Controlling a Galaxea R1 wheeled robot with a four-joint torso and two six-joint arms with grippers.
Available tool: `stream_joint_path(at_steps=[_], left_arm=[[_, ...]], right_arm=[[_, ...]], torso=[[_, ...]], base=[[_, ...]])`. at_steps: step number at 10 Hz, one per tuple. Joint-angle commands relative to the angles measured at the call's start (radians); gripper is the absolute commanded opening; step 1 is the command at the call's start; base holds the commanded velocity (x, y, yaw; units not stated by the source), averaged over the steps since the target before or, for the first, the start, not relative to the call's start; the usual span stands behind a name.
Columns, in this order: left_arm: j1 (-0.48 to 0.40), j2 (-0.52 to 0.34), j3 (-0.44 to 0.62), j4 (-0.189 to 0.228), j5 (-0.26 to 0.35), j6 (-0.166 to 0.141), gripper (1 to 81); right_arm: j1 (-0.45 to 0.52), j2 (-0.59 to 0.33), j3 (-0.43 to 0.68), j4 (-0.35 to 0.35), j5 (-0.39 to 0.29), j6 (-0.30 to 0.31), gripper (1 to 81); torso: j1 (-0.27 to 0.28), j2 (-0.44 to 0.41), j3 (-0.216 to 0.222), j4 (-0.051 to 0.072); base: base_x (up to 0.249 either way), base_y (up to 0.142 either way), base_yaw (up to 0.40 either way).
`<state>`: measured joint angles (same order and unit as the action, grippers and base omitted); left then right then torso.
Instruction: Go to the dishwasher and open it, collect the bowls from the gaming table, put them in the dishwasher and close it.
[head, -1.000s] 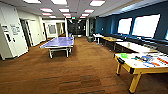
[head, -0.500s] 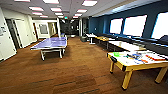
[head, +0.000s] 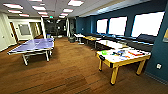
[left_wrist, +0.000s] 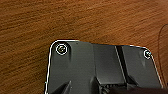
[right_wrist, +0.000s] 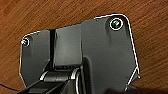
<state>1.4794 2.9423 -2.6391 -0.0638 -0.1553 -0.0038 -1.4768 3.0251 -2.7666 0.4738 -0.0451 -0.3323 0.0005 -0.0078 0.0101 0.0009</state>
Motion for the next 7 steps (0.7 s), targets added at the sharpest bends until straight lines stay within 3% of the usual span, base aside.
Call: stream_joint_path(at_steps=[1, 7], left_arm=[[-0.06, -0.009, 0.001, 0.004, 0.043, -0.004, 81.1], [-0.06, -0.012, 0.001, 0.001, 0.043, -0.004, 81.1]], right_arm=[[0.063, 0.002, 0.003, 0.003, -0.059, -0.002, 81.1], [0.063, 0.002, 0.003, 0.002, -0.059, -0.002, 81.1]], torso=[[0.0, 0.0, 0.0, 0.0], [0.0, 0.0, 0.0, 0.0]], base=[[0.0, 0.0, -0.354], [0.0, 0.0, -0.356]])
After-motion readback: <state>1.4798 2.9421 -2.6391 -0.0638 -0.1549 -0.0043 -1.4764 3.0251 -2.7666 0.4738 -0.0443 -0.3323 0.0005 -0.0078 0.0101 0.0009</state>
